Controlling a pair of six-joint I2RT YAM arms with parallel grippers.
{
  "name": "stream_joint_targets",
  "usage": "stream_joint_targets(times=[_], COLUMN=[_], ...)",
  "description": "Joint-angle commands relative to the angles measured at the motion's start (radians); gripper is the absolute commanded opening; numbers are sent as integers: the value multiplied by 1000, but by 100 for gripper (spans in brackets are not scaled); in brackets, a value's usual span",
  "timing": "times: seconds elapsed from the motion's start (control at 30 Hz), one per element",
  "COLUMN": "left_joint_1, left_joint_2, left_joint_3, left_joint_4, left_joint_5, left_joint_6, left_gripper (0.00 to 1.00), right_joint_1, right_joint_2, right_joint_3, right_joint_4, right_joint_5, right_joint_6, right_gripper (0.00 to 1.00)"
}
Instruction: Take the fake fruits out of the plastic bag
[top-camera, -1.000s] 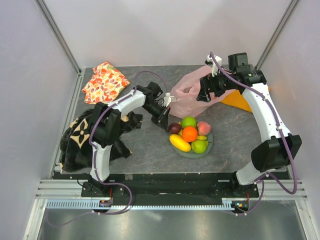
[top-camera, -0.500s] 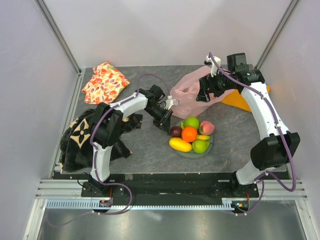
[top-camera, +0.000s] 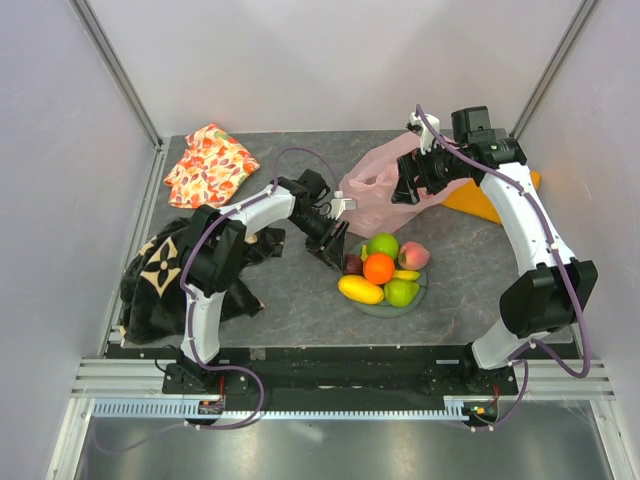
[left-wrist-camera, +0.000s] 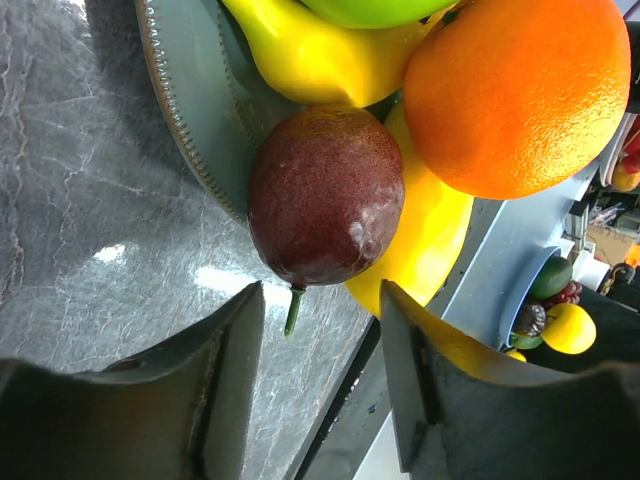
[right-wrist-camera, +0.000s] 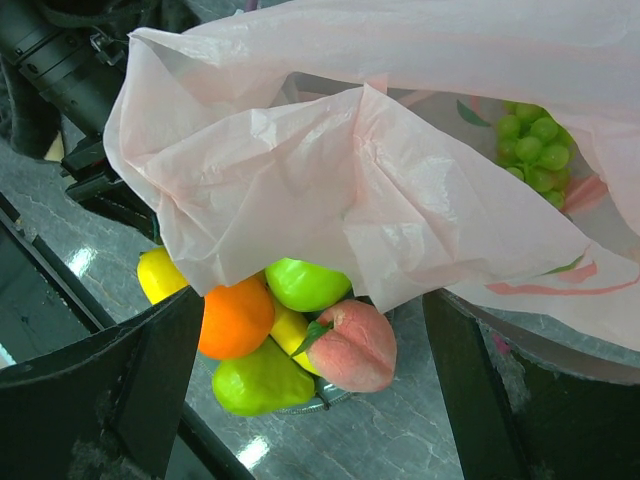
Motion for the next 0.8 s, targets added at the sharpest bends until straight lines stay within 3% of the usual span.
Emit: stream_joint_targets(times=[0.0,0.13,0.27,0.6,0.77], left_joint_1=[8,16,60,117,115], left_joint_2=[-51,-68,-100,-259,-380], left_joint_3=[30,26,29,36,50], left_joint_4=[24,25,22,-73,28], left_joint_5=[-11,-31,-37,15,-46], left_joint_6=[-15,-25,-32,91,113], left_gripper=[65,73,96,99,99], right_joint_1=[-5,-3,-5,-104,-184], right_joint_2=[10,13,12,4,30], right_joint_3=[26,37,61,130,136], right_joint_4=[19,17,17,2,66], right_joint_5=[-15,-14,-3,66,80], right_joint_6=[11,13,13,63,122], right_gripper=[98,98,98,98,98])
